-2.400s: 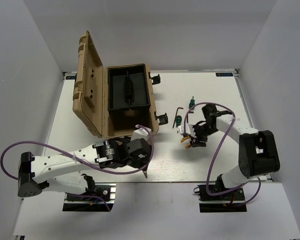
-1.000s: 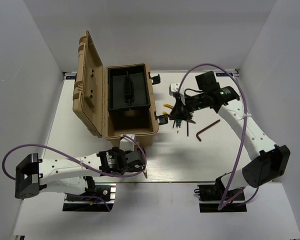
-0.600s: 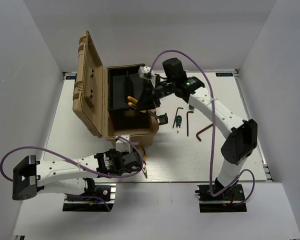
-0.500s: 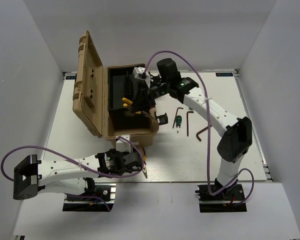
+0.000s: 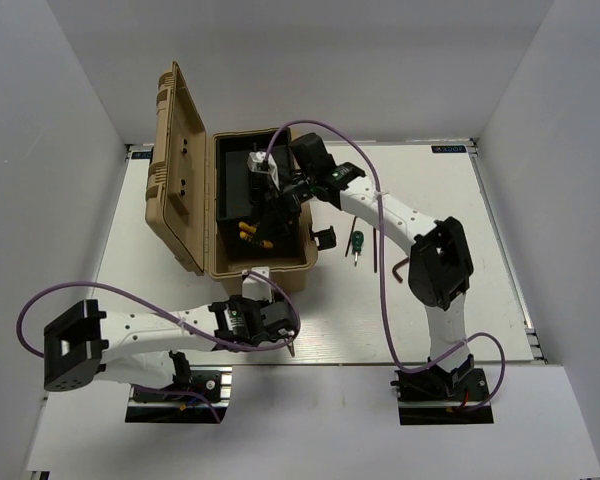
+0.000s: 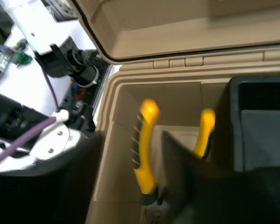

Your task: Sort the tools into containers

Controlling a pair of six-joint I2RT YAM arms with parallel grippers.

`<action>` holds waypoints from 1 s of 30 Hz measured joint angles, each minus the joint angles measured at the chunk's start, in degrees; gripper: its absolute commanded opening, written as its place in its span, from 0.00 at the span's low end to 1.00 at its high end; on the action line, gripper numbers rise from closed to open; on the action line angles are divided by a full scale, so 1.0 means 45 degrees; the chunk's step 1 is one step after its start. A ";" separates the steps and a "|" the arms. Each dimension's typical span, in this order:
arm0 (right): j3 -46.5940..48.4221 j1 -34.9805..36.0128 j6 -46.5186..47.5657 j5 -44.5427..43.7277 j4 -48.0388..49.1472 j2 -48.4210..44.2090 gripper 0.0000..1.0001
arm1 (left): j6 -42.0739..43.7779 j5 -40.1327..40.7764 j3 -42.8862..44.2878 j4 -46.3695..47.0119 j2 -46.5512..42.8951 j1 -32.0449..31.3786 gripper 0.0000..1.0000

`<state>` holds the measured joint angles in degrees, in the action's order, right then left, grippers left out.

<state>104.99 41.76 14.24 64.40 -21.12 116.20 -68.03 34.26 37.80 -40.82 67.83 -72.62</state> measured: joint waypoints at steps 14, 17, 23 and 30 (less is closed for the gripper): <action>-0.3774 -0.0826 0.2064 -0.0651 -0.1831 -0.5260 0.59 | -0.0403 0.1195 0.0189 0.1545 0.1617 0.0330 0.54; -0.5527 -0.1423 0.2438 -0.0709 -0.1948 -0.7164 0.59 | -0.0481 0.1608 0.0199 0.1991 0.2127 0.0437 0.52; -0.7946 -0.2059 0.2895 -0.0831 -0.2361 -0.9321 0.59 | -0.0806 0.2637 0.0432 0.2652 0.3259 0.0549 0.50; -0.8864 -0.2550 0.2880 -0.0860 -0.2657 -1.0394 0.60 | -0.1161 0.2807 0.0306 0.3133 0.3351 0.0486 0.47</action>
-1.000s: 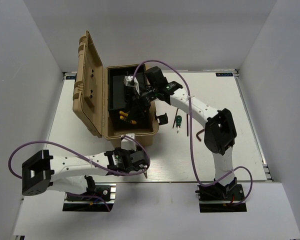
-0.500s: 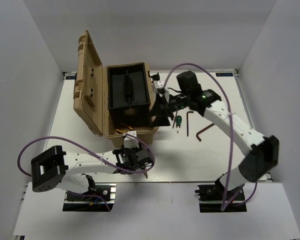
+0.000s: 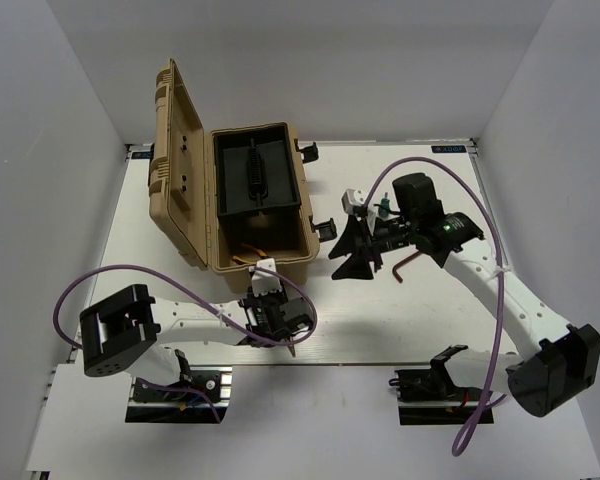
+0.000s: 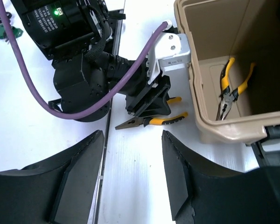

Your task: Sort the tools into containers

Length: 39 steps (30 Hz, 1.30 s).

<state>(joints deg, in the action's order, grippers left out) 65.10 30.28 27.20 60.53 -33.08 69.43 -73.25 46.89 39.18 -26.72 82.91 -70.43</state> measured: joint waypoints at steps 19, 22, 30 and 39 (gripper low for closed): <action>-0.0685 -0.0738 -0.0835 0.0126 0.0393 -0.0826 0.60 | -0.2390 -0.0374 -0.0223 -0.1311 0.0602 -0.0811 0.21; -0.0704 -0.0767 -0.0967 0.0160 0.0432 -0.0903 0.62 | -0.2545 -0.0253 -0.0180 -0.1438 0.0695 -0.0996 0.03; -0.0724 -0.0991 -0.1253 -0.0772 0.0403 -0.1375 0.00 | -0.1671 -0.0141 0.1336 -0.2934 0.1360 -0.1778 0.00; -0.1758 -0.1428 -0.2686 -0.6455 0.0321 -0.2827 0.00 | 0.1734 -0.1263 0.5736 -0.4391 0.0782 -0.3808 0.00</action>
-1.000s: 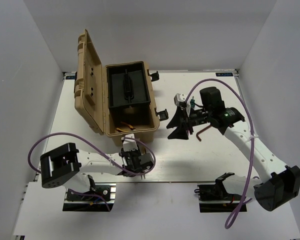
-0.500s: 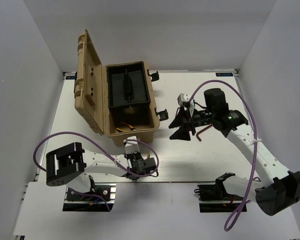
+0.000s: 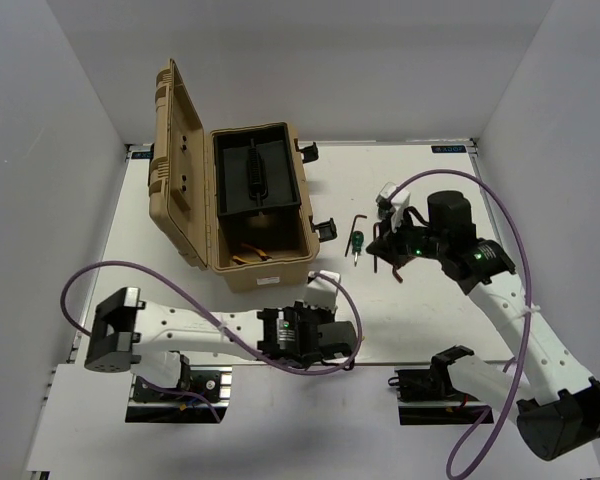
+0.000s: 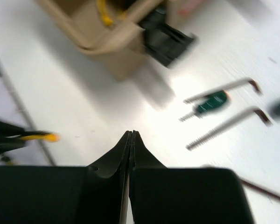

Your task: Sort the tools into containers

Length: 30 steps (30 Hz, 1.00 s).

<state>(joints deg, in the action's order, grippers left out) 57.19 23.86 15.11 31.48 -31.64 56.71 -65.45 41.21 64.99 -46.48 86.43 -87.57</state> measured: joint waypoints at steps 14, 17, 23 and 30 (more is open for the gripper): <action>-0.2069 -0.1384 -0.0282 -0.5285 0.0141 -0.0971 0.00 | 0.3585 0.4104 0.0971 -0.0345 -0.4687 0.2098 0.00; -0.2603 -0.1525 -0.0306 -0.5289 0.0223 -0.0962 0.00 | 0.5289 0.4736 0.1263 0.0957 -0.4969 0.2705 0.00; -0.3181 -0.1613 -0.0311 -0.5013 0.0418 -0.0835 0.00 | 0.8650 0.5328 0.1399 0.3832 -0.4017 0.4386 0.00; -0.3832 -0.1647 -0.0272 -0.4813 0.0704 -0.0816 0.00 | 1.0948 0.5061 0.0937 0.6387 -0.2545 0.7130 0.00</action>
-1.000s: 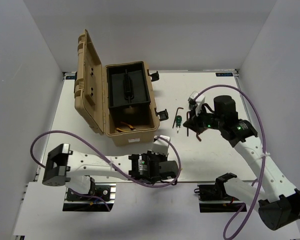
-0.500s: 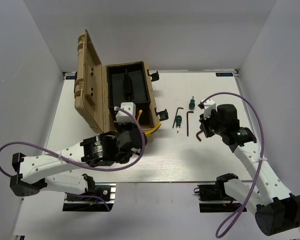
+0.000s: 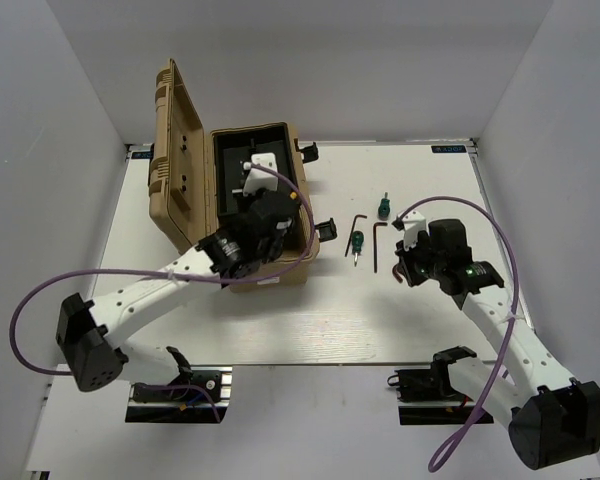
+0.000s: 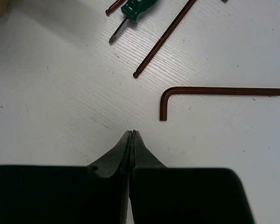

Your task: Sort the tools into containers

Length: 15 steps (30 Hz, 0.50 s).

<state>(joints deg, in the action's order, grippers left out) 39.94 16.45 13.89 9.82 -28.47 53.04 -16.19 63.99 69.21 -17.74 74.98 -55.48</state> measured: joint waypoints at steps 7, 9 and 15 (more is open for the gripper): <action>-0.0087 -0.0175 -0.0063 -0.0418 0.0131 -0.0024 0.37 | 0.0194 -0.1277 -0.0015 0.0389 0.1355 0.1734 0.17; -0.0087 -0.0301 -0.0058 -0.0641 0.0262 0.0068 0.42 | 0.0112 -0.1690 -0.0112 0.0379 0.1404 0.1855 0.24; 0.0165 -0.0665 -0.0238 -0.0559 0.0539 0.1564 0.47 | -0.0306 -0.2385 -0.0500 0.0510 0.1379 0.2278 0.52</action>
<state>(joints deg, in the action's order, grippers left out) 40.69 13.45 12.82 7.31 -26.04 60.07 -17.56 53.25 66.96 -15.44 81.19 -45.23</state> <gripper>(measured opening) 0.449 0.441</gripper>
